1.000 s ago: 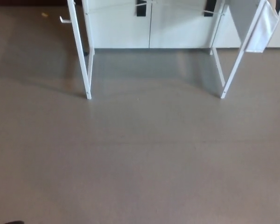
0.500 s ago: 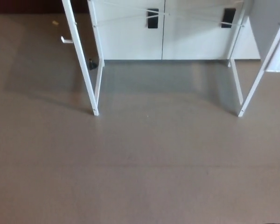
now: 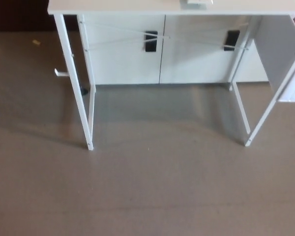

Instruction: The robot walk towards a table in front and then clicks the light switch button using the right hand's index finger

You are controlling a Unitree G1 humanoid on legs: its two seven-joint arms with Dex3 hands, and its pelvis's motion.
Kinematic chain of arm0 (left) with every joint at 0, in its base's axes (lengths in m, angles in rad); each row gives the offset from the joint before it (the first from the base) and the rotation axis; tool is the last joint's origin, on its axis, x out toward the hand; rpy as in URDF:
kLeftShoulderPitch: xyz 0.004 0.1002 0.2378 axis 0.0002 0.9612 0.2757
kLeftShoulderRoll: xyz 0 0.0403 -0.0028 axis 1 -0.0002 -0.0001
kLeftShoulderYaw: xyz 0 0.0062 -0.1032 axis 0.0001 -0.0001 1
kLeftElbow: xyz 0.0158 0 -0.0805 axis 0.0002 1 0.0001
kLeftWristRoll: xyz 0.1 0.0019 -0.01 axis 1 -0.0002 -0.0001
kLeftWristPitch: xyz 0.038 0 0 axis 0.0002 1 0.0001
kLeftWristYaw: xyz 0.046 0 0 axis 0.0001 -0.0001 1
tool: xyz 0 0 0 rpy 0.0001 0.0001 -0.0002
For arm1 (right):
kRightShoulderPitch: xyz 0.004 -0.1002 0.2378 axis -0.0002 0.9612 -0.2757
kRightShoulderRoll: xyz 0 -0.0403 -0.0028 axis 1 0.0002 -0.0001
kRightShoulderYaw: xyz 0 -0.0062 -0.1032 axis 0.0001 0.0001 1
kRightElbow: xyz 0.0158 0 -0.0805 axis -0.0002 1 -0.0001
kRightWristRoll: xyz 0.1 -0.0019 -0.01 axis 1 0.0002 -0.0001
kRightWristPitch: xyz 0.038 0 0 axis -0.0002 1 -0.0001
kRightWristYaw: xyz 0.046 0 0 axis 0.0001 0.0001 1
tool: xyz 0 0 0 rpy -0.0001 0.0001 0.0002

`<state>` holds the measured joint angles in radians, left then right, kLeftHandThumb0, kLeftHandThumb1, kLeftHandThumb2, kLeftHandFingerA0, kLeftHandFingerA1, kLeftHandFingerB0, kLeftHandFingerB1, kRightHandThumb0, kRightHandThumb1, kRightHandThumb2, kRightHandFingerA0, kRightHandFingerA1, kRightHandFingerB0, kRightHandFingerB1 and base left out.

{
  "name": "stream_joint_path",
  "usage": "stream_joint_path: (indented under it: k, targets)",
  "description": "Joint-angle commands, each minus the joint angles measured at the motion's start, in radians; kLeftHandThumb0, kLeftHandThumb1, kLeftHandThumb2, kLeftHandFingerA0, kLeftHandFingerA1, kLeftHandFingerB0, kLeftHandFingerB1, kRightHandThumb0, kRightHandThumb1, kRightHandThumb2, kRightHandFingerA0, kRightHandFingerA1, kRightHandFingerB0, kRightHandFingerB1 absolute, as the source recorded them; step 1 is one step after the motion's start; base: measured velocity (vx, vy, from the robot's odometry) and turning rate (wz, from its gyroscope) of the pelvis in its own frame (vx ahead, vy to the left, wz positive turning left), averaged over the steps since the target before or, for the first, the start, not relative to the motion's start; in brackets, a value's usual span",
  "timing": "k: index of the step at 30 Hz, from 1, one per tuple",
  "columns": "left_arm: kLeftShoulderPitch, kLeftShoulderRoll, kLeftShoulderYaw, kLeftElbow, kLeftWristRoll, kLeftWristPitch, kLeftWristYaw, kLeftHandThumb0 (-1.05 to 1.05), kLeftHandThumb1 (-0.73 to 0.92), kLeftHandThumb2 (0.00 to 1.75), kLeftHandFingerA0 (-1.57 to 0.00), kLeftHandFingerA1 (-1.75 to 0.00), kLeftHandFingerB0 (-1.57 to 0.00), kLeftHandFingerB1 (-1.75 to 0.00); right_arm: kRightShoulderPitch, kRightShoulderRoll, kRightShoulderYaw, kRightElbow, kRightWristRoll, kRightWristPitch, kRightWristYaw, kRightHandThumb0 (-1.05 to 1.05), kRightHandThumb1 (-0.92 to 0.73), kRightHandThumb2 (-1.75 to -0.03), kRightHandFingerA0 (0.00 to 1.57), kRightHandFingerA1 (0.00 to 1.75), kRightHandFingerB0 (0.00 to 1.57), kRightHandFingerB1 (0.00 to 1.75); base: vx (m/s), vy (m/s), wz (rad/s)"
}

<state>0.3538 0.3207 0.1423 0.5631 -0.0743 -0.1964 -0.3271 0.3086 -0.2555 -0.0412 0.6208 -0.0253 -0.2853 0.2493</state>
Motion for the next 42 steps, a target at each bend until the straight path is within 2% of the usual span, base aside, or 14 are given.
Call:
stream_joint_path:
  k: [1, 2, 3, 4, 5, 6, 16, 21, 22, 26, 28, 29, 35, 42]
  targets:
    - [-0.004, 0.018, -0.011, 0.018, 0.033, -0.042, 0.009, -0.27, 0.6, 0.57, -0.74, -0.5, -0.48, -0.4, -0.009, -0.011, 0.0, 0.011, -0.012, -0.018, -0.012, -0.65, -0.55, -0.57, 0.7, 0.6, 0.52, 0.5, 0.11, 0.022, 0.02]
    - [-0.002, 0.017, -0.011, 0.015, 0.031, -0.04, 0.009, -0.26, 0.6, 0.57, -0.74, -0.5, -0.48, -0.4, -0.006, -0.011, 0.001, 0.01, -0.013, -0.019, -0.012, -0.65, -0.54, -0.57, 0.7, 0.59, 0.52, 0.5, 0.18, -0.015, 0.12]
    - [-0.002, 0.017, -0.012, 0.017, 0.033, -0.042, 0.012, -0.25, 0.6, 0.57, -0.74, -0.5, -0.49, -0.4, -0.006, -0.011, 0.001, 0.011, -0.013, -0.02, -0.011, -0.63, -0.42, -0.89, 0.7, 0.71, 0.42, 0.58, 0.22, -0.037, 0.16]
    - [-0.003, 0.018, -0.014, 0.02, 0.036, -0.046, 0.013, -0.25, 0.6, 0.57, -0.74, -0.5, -0.49, -0.4, -0.006, -0.013, 0.003, 0.012, -0.016, -0.024, -0.01, -0.67, -0.55, -0.58, 0.7, 0.59, 0.52, 0.51, 0.28, -0.081, 0.2]
    - [-0.005, 0.019, -0.015, 0.024, 0.039, -0.05, 0.013, -0.25, 0.6, 0.57, -0.74, -0.5, -0.49, -0.4, -0.007, -0.015, 0.005, 0.012, -0.019, -0.028, -0.009, -0.67, -0.55, -0.58, 0.7, 0.59, 0.52, 0.51, 0.28, -0.099, 0.22]
    - [-0.005, 0.018, -0.015, 0.025, 0.039, -0.052, 0.015, -0.26, 0.6, 0.57, -0.74, -0.5, -0.49, -0.4, -0.009, -0.016, 0.005, 0.014, -0.017, -0.028, -0.006, -0.64, -0.43, -0.9, 0.7, 0.71, 0.41, 0.58, 0.32, -0.122, 0.2]
    - [-0.004, 0.021, -0.026, 0.02, 0.059, -0.058, 0.031, -0.27, 0.59, 0.57, -0.74, -0.49, -0.49, -0.4, -0.023, -0.029, 0.022, 0.029, -0.037, -0.04, -0.021, -0.69, -0.45, -0.91, 0.7, 0.71, 0.45, 0.58, 0.25, -0.038, -0.02]
    - [-0.001, 0.028, -0.03, 0.001, 0.064, -0.059, 0.03, -0.27, 0.6, 0.57, -0.72, -0.49, -0.49, -0.4, -0.038, -0.029, 0.026, 0.034, -0.037, -0.037, -0.02, -0.69, -0.44, -0.9, 0.7, 0.71, 0.45, 0.59, 0.4, 0.179, -0.24]
    - [0.001, 0.029, -0.032, -0.005, 0.064, -0.057, 0.034, -0.28, 0.6, 0.57, -0.73, -0.49, -0.5, -0.39, -0.038, -0.03, 0.027, 0.033, -0.037, -0.037, -0.02, -0.68, -0.55, -0.57, 0.71, 0.6, 0.55, 0.52, 0.5, 0.189, -0.39]
    - [-0.007, 0.031, -0.035, 0.006, 0.065, -0.061, 0.04, -0.27, 0.59, 0.57, -0.74, -0.49, -0.49, -0.39, -0.041, -0.028, 0.027, 0.035, -0.037, -0.037, -0.021, -0.68, -0.56, -0.57, 0.7, 0.6, 0.56, 0.53, 0.32, 0.151, -0.04]
    - [-0.006, 0.032, -0.039, 0.008, 0.075, -0.069, 0.05, -0.27, 0.59, 0.57, -0.73, -0.49, -0.5, -0.39, -0.045, -0.033, 0.032, 0.037, -0.049, -0.037, -0.026, -0.68, -0.56, -0.57, 0.7, 0.59, 0.55, 0.52, 0.3, 0.085, 0.07]
    - [-0.006, 0.032, -0.039, 0.007, 0.073, -0.07, 0.048, -0.27, 0.58, 0.57, -0.7, -0.49, -0.49, -0.4, -0.044, -0.031, 0.031, 0.039, -0.049, -0.038, -0.028, -0.68, -0.45, -0.91, 0.69, 0.7, 0.45, 0.59, 0.3, 0.054, 0.16]
    - [0.002, 0.028, -0.036, 0.009, 0.059, -0.075, 0.035, -0.31, 0.57, 0.57, -0.67, -0.47, -0.47, -0.39, -0.035, -0.031, 0.032, 0.04, -0.054, -0.042, -0.026, -0.68, -0.45, -0.91, 0.7, 0.7, 0.44, 0.58, 0.33, -0.069, 0.27]
    - [0.011, 0.027, -0.031, -0.024, 0.003, -0.013, -0.049, -0.36, 0.57, 0.57, -0.44, -0.4, -0.41, -0.36, -0.03, -0.028, 0.028, 0.049, -0.043, -0.054, -0.021, -0.67, -0.44, -0.9, 0.69, 0.71, 0.44, 0.59, 0.36, -0.083, 0.15]
